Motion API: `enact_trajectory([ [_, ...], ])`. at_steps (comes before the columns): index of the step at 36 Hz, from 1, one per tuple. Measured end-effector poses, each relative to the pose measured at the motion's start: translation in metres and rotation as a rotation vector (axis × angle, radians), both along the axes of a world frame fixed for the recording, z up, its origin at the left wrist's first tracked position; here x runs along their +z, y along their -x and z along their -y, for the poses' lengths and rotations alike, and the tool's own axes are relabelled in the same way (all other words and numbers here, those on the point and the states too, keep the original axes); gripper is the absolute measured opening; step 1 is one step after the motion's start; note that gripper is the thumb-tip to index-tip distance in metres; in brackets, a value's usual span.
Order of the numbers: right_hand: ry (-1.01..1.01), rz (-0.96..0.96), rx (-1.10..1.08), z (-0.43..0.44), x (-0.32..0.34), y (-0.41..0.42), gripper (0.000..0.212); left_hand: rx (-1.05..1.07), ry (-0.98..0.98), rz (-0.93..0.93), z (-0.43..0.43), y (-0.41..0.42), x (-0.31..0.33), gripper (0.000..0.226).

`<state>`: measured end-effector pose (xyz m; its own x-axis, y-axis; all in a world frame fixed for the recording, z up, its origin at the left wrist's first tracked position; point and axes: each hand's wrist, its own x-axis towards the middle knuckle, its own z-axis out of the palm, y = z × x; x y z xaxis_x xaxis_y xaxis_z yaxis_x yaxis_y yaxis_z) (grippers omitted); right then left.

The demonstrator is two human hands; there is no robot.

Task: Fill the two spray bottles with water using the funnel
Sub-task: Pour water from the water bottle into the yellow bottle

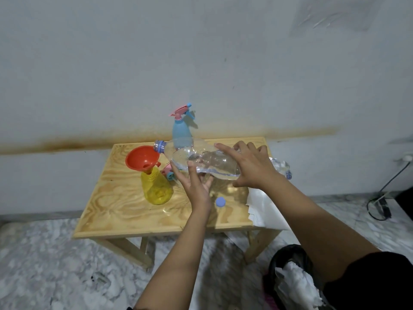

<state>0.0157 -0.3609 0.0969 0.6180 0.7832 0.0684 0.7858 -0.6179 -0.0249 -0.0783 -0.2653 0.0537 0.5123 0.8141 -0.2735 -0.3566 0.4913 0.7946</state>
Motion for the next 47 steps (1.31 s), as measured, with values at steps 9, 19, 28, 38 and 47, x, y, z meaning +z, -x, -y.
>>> enact_trajectory([
  [9, 0.054, 0.042, 0.0, -0.001, 0.013, -0.001, 0.106, 0.0, 0.087, 0.038, 0.007, -0.001, 0.008, 0.062],
  [19, 0.077, 0.079, 0.003, -0.002, 0.021, 0.003, 0.104, -0.016, 0.124, 0.054, 0.008, 0.001, 0.01, 0.062],
  [28, 0.095, 0.125, 0.003, -0.005, 0.027, 0.005, 0.102, -0.018, 0.137, 0.093, 0.006, 0.0, 0.013, 0.061],
  [38, 0.114, 0.157, 0.004, -0.006, 0.033, 0.005, 0.101, -0.022, 0.159, 0.093, 0.006, -0.005, 0.011, 0.063],
  [47, 0.124, 0.167, 0.0, -0.004, 0.036, 0.005, 0.101, -0.015, 0.185, 0.101, 0.008, -0.006, 0.01, 0.064],
])
